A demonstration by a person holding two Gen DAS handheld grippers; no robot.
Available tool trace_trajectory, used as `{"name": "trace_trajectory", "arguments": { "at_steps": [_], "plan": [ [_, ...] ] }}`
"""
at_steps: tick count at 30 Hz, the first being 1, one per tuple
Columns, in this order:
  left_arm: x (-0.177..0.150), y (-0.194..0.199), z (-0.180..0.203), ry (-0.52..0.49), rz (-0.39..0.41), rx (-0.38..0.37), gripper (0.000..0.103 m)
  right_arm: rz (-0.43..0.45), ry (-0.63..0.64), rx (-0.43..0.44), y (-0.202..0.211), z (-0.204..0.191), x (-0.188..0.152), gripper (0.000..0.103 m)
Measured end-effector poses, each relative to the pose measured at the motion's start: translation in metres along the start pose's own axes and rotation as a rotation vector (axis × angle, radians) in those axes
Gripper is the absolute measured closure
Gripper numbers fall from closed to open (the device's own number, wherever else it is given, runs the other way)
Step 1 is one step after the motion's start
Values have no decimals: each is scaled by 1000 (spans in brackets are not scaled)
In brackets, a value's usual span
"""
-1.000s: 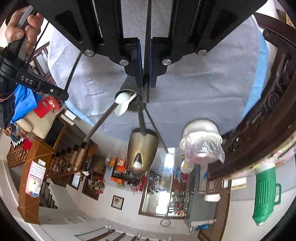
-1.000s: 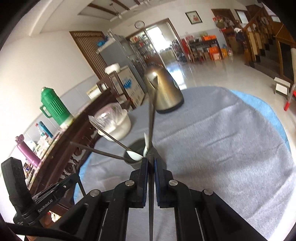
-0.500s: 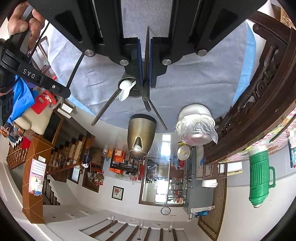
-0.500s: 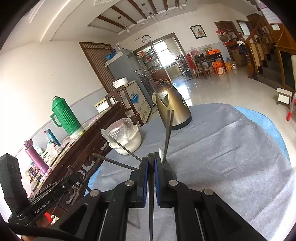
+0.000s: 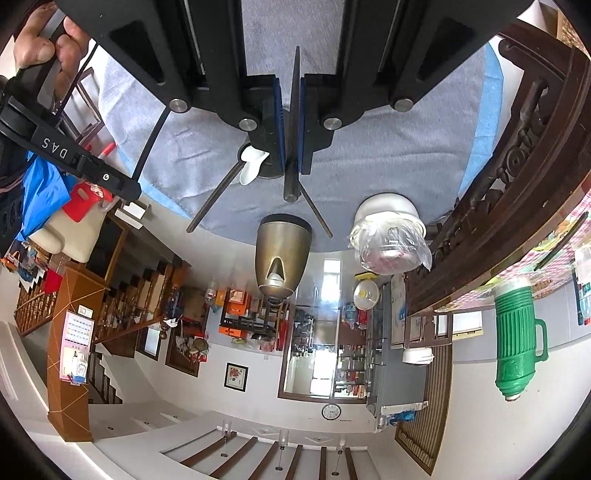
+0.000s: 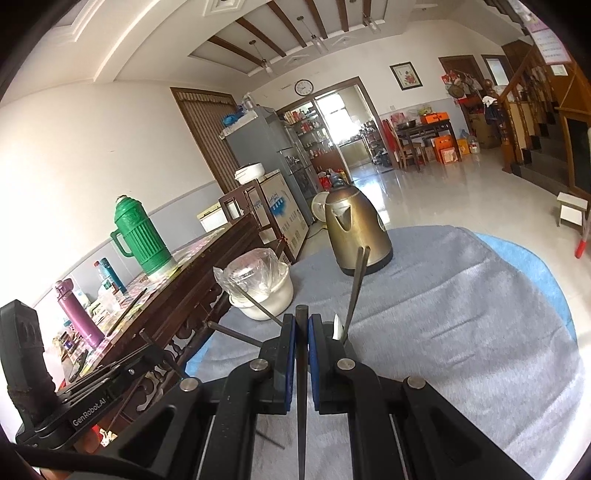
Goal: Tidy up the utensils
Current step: 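Lower both held chopsticks into the gray holder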
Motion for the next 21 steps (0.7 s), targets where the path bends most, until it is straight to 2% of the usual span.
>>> {"name": "trace_trajectory", "arguments": {
  "at_steps": [21],
  "plan": [
    [21,16,9,-39,29,-2,96,73,85,-12,23,-27,38,96]
  ]
}}
Point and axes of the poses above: each gripper's, at about its wrist camera, not at the fingertips, and y roughly against the way its jaws point, z to its right, x to its top, the point moved 1 cm from there along -y, roughly the way its jaws point, and after that the axes turned 5 degrees about -z, right-handed, at the moved point
